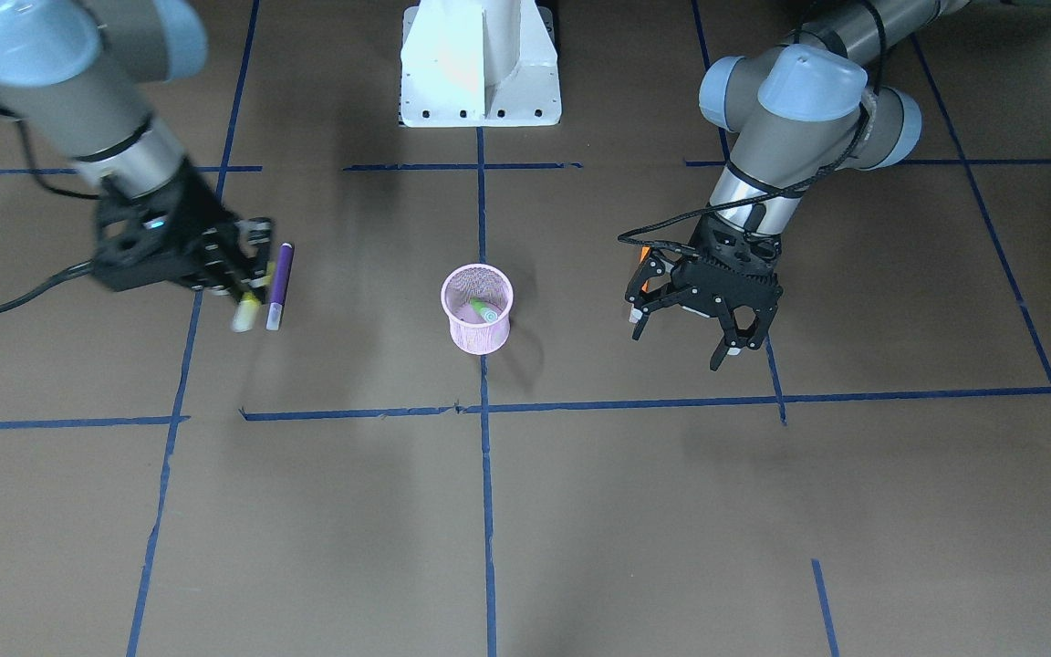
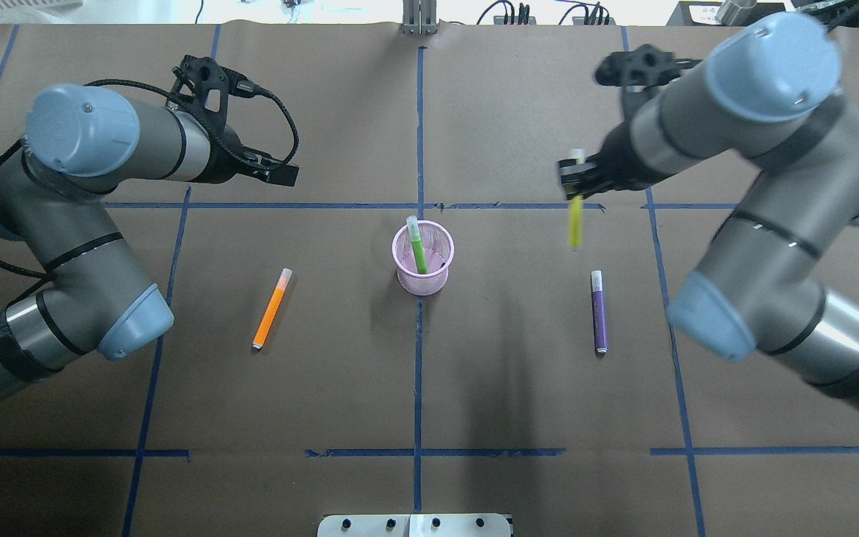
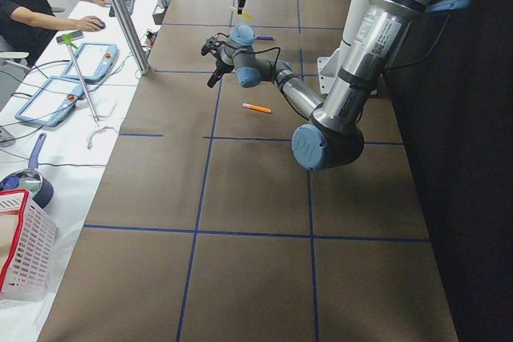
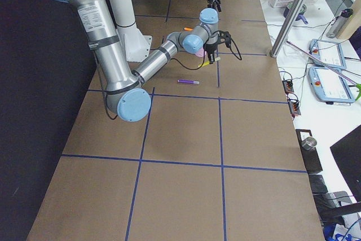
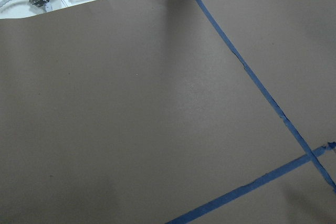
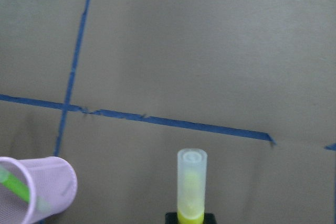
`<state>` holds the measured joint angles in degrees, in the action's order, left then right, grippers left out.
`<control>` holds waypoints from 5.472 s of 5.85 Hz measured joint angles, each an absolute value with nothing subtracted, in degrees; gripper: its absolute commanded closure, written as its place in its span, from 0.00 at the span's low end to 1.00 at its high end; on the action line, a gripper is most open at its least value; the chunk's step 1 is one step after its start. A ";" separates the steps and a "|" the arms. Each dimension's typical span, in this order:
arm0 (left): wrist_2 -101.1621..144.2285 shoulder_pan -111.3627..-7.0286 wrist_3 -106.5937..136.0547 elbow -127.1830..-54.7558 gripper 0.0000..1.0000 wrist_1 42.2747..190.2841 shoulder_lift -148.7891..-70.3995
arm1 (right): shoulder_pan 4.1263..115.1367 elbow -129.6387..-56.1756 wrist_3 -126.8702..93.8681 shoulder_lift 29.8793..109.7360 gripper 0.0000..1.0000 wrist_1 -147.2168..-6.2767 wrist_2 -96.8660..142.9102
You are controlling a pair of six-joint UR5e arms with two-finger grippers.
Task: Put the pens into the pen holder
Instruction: 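Carry the yellow marker with the right gripper over the pink cup, then lower the yellow marker into the cup and open the right gripper, then move the left gripper to the orange marker while the right gripper withdraws, then close the left gripper on the orange marker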
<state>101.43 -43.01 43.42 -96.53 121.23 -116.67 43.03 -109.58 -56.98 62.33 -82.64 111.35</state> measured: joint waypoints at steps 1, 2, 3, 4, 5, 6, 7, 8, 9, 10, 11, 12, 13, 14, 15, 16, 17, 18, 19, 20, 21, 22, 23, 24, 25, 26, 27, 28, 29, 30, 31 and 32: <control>101.43 -42.95 43.42 -96.51 0.00 121.24 -116.67 | 38.38 -109.84 -59.28 58.95 1.00 -82.68 103.93; 101.43 -42.92 43.42 -96.47 0.00 121.24 -116.70 | 34.41 -109.75 -62.85 56.78 1.00 -82.64 97.53; 101.43 -42.86 43.42 -96.46 0.00 121.25 -116.72 | 31.98 -109.56 -69.05 55.60 1.00 -82.62 93.33; 101.43 -42.79 43.42 -96.46 0.00 121.22 -116.72 | 30.38 -109.41 -73.97 54.82 1.00 -82.65 89.58; 101.43 -42.78 43.42 -96.46 0.00 121.23 -116.72 | 28.39 -109.06 -77.88 53.99 1.00 -82.63 84.68; 101.40 -42.78 43.42 -96.48 0.00 121.27 -116.72 | 26.19 -108.32 -81.50 53.12 1.00 -82.42 78.86; 101.36 -42.79 43.42 -96.50 0.00 121.28 -116.72 | 24.63 -106.47 -83.49 52.55 1.00 -80.04 73.95; 101.34 -42.80 43.42 -96.50 0.00 121.29 -116.72 | 23.99 -103.46 -84.57 52.36 1.00 -75.34 70.84; 101.34 -42.80 43.42 -96.50 0.00 121.29 -116.72 | 23.43 -100.87 -85.28 52.32 1.00 -71.74 68.10; 101.34 -42.80 43.44 -96.54 0.00 121.29 -116.72 | 22.59 -99.64 -85.52 52.32 1.00 -70.45 65.70; 101.34 -42.80 43.46 -96.57 0.00 121.29 -116.72 | 21.81 -99.27 -85.58 52.45 0.99 -70.08 64.33; 101.34 -42.80 43.44 -96.58 0.00 121.29 -116.72 | 21.22 -99.21 -85.60 52.66 0.75 -69.99 63.80; 101.34 -42.80 43.42 -96.57 0.00 121.29 -116.72 | 20.66 -99.19 -85.60 52.90 0.01 -69.99 63.09; 101.34 -42.80 43.44 -96.53 0.00 121.29 -116.72 | 20.19 -99.09 -85.61 53.11 0.00 -70.14 62.12; 101.34 -42.80 43.88 -96.41 0.00 121.26 -116.72 | 19.79 -99.05 -85.58 53.33 0.00 -70.23 60.67; 101.44 -42.70 45.07 -96.14 0.00 121.20 -116.64 | 19.57 -99.12 -85.54 53.46 0.00 -70.15 59.34; 101.85 -42.53 46.21 -95.91 0.00 120.87 -116.52 | 19.63 -99.40 -85.50 53.50 0.00 -70.05 59.35; 103.55 -42.53 46.61 -96.00 0.00 120.02 -116.42 | 20.29 -100.41 -85.42 53.74 0.00 -70.16 61.63; 106.79 -42.55 46.58 -96.49 0.00 116.36 -116.56 | 21.86 -102.40 -85.20 54.47 0.00 -71.27 66.26; 109.74 -42.52 46.29 -97.73 0.00 109.47 -117.01 | 23.86 -104.63 -84.61 55.56 0.00 -72.96 71.26; 111.84 -42.11 46.04 -98.96 0.00 102.80 -117.68 | 26.25 -106.33 -83.87 56.55 0.00 -74.01 76.24; 113.20 -40.84 45.93 -99.30 0.00 97.66 -118.76 | 29.50 -107.12 -83.14 57.16 0.00 -74.95 81.98; 113.71 -38.80 45.63 -98.68 0.02 94.82 -119.75 | 34.49 -107.70 -81.53 57.36 0.00 -77.42 90.56; 113.89 -37.17 42.95 -97.63 0.04 93.15 -120.20 | 40.00 -108.24 -78.59 57.56 0.00 -80.11 100.41; 114.14 -36.47 36.42 -96.94 0.04 90.88 -120.41 | 44.06 -108.47 -75.90 58.08 0.00 -81.39 107.94; 114.40 -36.25 29.76 -96.30 0.06 89.07 -120.62 | 46.05 -108.68 -74.74 58.65 0.00 -81.78 111.82; 114.54 -36.13 26.17 -94.53 0.12 88.40 -121.55 | 46.75 -109.08 -74.39 58.97 0.00 -81.85 113.37; 114.81 -36.08 25.03 -92.59 0.19 88.19 -122.82 | 46.95 -109.40 -74.30 59.09 0.00 -81.84 113.83; 115.72 -36.04 24.92 -91.65 0.24 88.07 -123.39 | 46.99 -109.57 -74.30 59.10 0.00 -81.83 113.92; 116.69 -36.00 25.33 -91.34 0.27 87.95 -123.53 | 47.02 -109.64 -74.36 59.10 0.00 -81.83 113.87; 117.24 -35.93 27.03 -91.23 0.27 87.91 -123.53 | 47.02 -109.71 -74.56 59.13 0.00 -81.85 113.75; 117.84 -35.85 29.07 -91.11 0.27 87.92 -123.48 | 47.00 -109.75 -74.83 59.15 0.00 -81.87 113.68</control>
<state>117.84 -35.85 29.07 -91.11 87.92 -123.48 47.00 -109.75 -74.83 59.15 -81.87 113.68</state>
